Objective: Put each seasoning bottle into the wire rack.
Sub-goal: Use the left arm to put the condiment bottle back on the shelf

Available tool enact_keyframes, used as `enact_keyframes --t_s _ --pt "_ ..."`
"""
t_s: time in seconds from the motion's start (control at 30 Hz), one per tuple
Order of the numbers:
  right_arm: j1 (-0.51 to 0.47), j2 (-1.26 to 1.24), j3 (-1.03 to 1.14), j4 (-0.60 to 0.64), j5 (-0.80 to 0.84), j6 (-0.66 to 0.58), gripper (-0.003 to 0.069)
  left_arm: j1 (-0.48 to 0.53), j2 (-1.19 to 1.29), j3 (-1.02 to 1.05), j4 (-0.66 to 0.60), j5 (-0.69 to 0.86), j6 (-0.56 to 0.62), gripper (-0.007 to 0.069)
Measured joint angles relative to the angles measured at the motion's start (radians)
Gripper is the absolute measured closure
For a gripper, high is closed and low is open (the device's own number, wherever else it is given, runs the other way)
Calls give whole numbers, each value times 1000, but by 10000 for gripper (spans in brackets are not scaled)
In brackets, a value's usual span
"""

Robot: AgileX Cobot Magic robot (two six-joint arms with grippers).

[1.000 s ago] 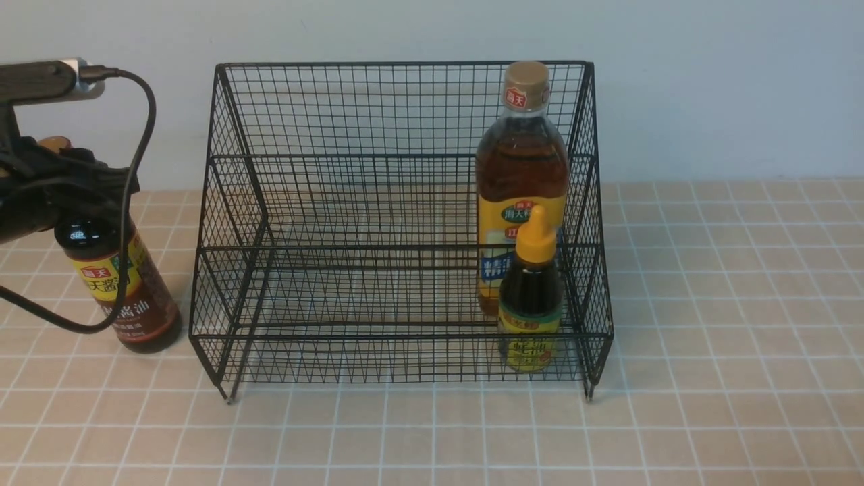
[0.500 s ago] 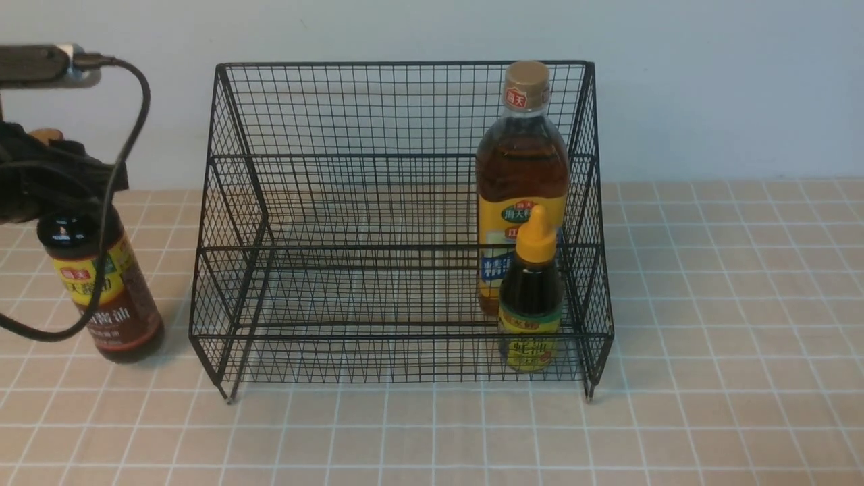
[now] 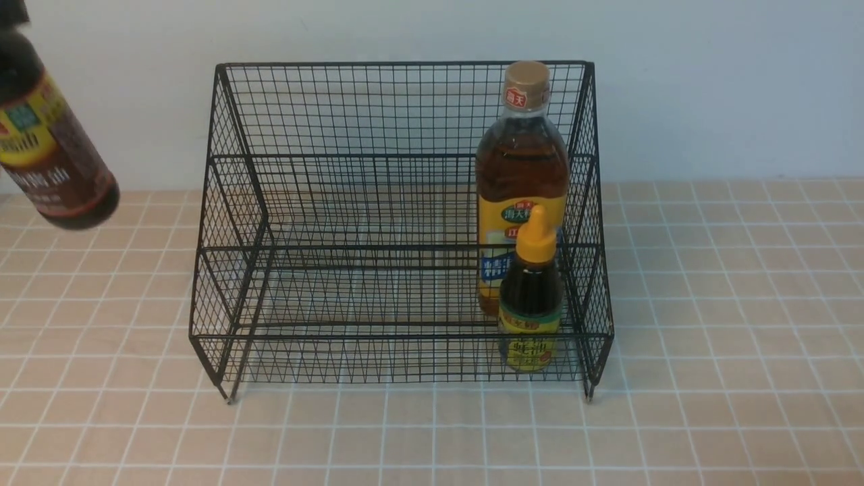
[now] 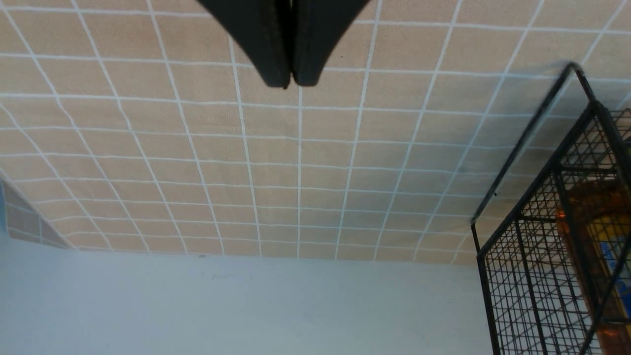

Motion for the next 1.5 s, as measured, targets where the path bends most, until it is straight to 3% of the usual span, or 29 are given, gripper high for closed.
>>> enact_keyframes --t_s 0.4,0.77,1.13,1.5 --pt "0 0 0 0 0 0 673 -195 0 -74 -68 17 -9 368" --pt "0 0 0 0 0 0 673 -319 146 -76 -77 -119 -39 368" --pt "0 0 0 0 0 0 673 -328 291 -85 -84 -193 -28 368" --pt "0 0 0 0 0 0 673 -328 324 -85 -62 -142 -27 368"
